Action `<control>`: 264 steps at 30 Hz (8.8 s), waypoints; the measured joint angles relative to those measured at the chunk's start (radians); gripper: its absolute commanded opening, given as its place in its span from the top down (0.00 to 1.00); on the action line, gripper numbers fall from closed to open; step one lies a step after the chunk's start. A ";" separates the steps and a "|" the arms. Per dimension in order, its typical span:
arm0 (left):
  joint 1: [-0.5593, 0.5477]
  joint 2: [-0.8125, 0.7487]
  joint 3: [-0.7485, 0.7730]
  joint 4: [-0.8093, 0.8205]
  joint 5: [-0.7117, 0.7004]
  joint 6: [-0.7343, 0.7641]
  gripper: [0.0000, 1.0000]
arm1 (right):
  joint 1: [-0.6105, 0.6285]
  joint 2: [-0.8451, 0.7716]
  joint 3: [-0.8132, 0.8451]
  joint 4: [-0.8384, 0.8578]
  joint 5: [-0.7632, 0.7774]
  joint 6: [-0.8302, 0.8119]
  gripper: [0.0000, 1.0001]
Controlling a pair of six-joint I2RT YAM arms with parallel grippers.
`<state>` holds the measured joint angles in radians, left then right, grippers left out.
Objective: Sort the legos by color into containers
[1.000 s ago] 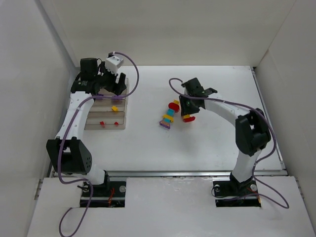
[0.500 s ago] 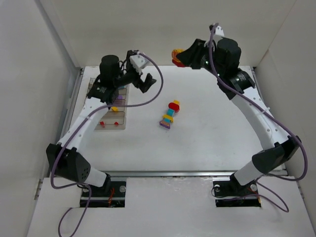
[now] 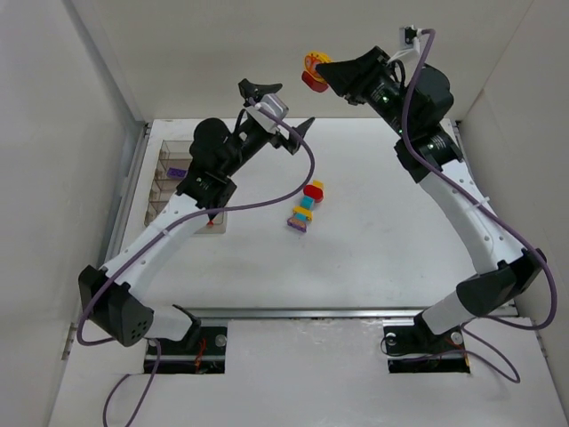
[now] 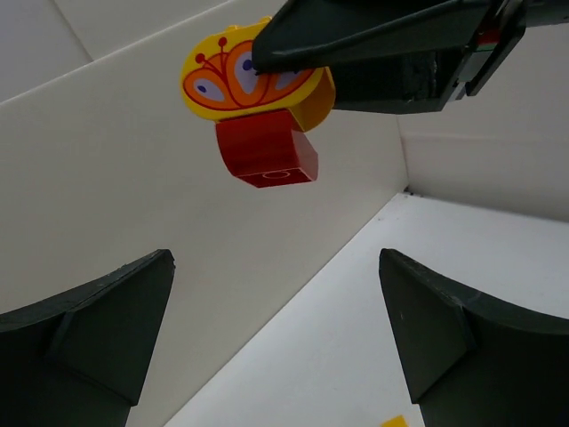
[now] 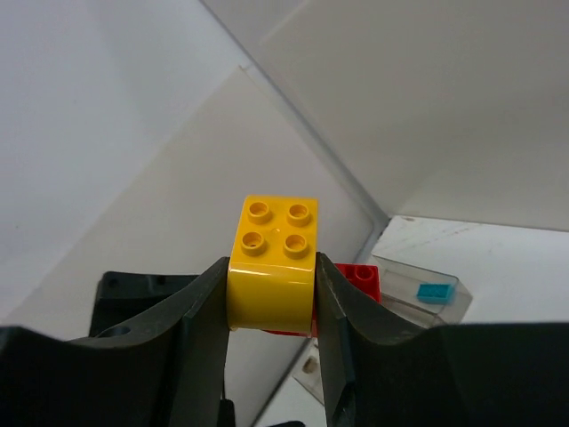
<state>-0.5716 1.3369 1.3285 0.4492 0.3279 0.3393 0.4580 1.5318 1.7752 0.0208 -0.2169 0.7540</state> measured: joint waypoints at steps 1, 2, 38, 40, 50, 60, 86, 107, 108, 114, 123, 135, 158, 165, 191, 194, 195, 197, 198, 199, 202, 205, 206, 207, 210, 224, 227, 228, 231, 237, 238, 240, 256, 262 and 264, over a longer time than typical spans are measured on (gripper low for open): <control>-0.010 0.009 0.003 0.014 -0.013 -0.010 0.01 | 0.000 -0.003 -0.005 0.023 -0.002 0.015 1.00; -0.019 0.018 0.008 0.025 -0.023 -0.019 0.01 | 0.000 -0.005 -0.009 0.042 -0.005 0.026 1.00; -0.056 0.108 0.068 0.198 -0.071 -0.049 0.95 | 0.000 -0.017 -0.084 0.187 -0.089 0.136 1.00; -0.056 0.108 0.068 0.197 -0.075 -0.049 1.00 | 0.000 -0.017 -0.089 0.197 -0.090 0.137 1.00; -0.058 0.102 0.053 0.184 -0.096 -0.049 1.00 | 0.000 -0.017 -0.120 0.226 -0.086 0.144 1.00; -0.029 0.018 -0.036 0.099 -0.079 -0.098 1.00 | 0.014 -0.027 -0.168 0.214 -0.033 0.139 1.00; 0.427 -0.307 -0.411 -0.591 -0.109 0.422 1.00 | -0.013 -0.130 -0.247 -0.020 0.071 -0.184 1.00; 0.620 -0.010 -0.577 -0.612 0.001 0.688 0.72 | 0.002 -0.108 -0.277 -0.089 0.037 -0.250 1.00; 0.620 -0.008 -0.577 -0.610 0.001 0.689 0.57 | 0.002 -0.103 -0.276 -0.092 0.036 -0.254 1.00; 0.620 -0.009 -0.576 -0.573 0.008 0.694 0.31 | 0.002 -0.059 -0.270 -0.101 0.015 -0.267 1.00; 0.620 -0.071 -0.533 -0.615 0.065 0.688 0.28 | 0.002 -0.026 -0.238 -0.121 -0.087 -0.352 1.00; 0.481 0.036 0.046 -0.752 0.785 0.483 0.21 | -0.006 0.071 -0.290 -0.172 -0.657 -0.909 1.00; 0.292 0.156 0.098 -0.569 1.004 0.167 0.43 | 0.080 0.052 -0.300 -0.177 -0.697 -1.117 1.00; 0.291 0.156 0.098 -0.620 1.005 0.197 0.31 | 0.080 0.052 -0.300 -0.177 -0.678 -1.126 1.00; 0.292 0.193 0.114 -0.797 0.953 0.351 1.00 | 0.089 0.052 -0.267 -0.231 -0.631 -1.125 0.00; 0.296 0.193 0.114 -0.798 0.938 0.347 1.00 | 0.091 0.052 -0.237 -0.268 -0.581 -1.125 0.00; 0.299 0.193 0.114 -0.797 0.929 0.343 1.00 | 0.092 0.052 -0.234 -0.270 -0.563 -1.125 0.00; 0.313 0.193 0.112 -0.787 0.898 0.332 1.00 | 0.092 0.051 -0.236 -0.275 -0.520 -1.124 0.00; 0.325 0.192 0.108 -0.777 0.877 0.323 1.00 | 0.092 0.049 -0.241 -0.274 -0.489 -1.123 0.00; 0.339 0.190 0.100 -0.765 0.854 0.314 1.00 | 0.092 0.044 -0.253 -0.271 -0.461 -1.119 0.00; 0.381 0.177 0.053 -0.723 0.745 0.294 1.00 | 0.092 0.018 -0.287 -0.269 -0.362 -1.107 0.00; 0.421 0.155 -0.011 -0.689 0.602 0.281 1.00 | 0.092 0.003 -0.291 -0.262 -0.275 -1.094 0.00; 0.434 0.150 -0.030 -0.678 0.557 0.280 1.00 | 0.092 -0.002 -0.293 -0.257 -0.255 -1.092 0.00; 0.447 0.146 -0.046 -0.674 0.507 0.284 1.00 | 0.092 -0.008 -0.296 -0.252 -0.236 -1.090 0.00; 0.490 0.146 -0.066 -0.681 0.396 0.333 1.00 | 0.092 -0.018 -0.303 -0.246 -0.204 -1.087 0.00; 0.682 0.233 -0.143 -0.794 0.145 0.721 1.00 | 0.093 -0.019 -0.321 -0.243 -0.156 -1.086 0.00; 0.685 0.250 -0.143 -0.803 0.137 0.755 1.00 | 0.093 -0.019 -0.325 -0.243 -0.155 -1.086 0.00; 0.685 0.258 -0.142 -0.806 0.134 0.763 1.00 | 0.093 -0.019 -0.327 -0.243 -0.154 -1.086 0.00; 0.689 0.299 -0.133 -0.822 0.131 0.784 0.99 | 0.093 -0.019 -0.334 -0.245 -0.153 -1.083 0.00; 0.699 0.350 -0.130 -0.859 0.122 0.820 0.61 | 0.093 -0.019 -0.335 -0.244 -0.140 -1.080 0.00; 0.701 0.350 -0.129 -0.859 0.122 0.821 0.58 | 0.093 -0.019 -0.335 -0.244 -0.138 -1.080 0.00; 0.704 0.350 -0.121 -0.859 0.122 0.819 0.53 | 0.093 -0.019 -0.335 -0.244 -0.137 -1.076 0.00; 0.687 0.278 -0.099 -0.813 0.154 0.731 0.27 | 0.088 0.026 -0.264 -0.287 0.033 -0.921 0.00; 0.512 0.052 -0.150 -0.662 0.172 0.640 0.16 | 0.066 0.060 -0.233 -0.308 0.297 -0.780 0.00; 0.433 0.014 -0.155 -0.631 0.182 0.592 0.16 | 0.059 0.059 -0.248 -0.307 0.348 -0.761 0.00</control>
<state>-0.1390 1.3514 1.1736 -0.1818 0.5102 0.9314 0.5167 1.5906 1.5269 -0.2867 0.1307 -0.0074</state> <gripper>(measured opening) 0.840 0.999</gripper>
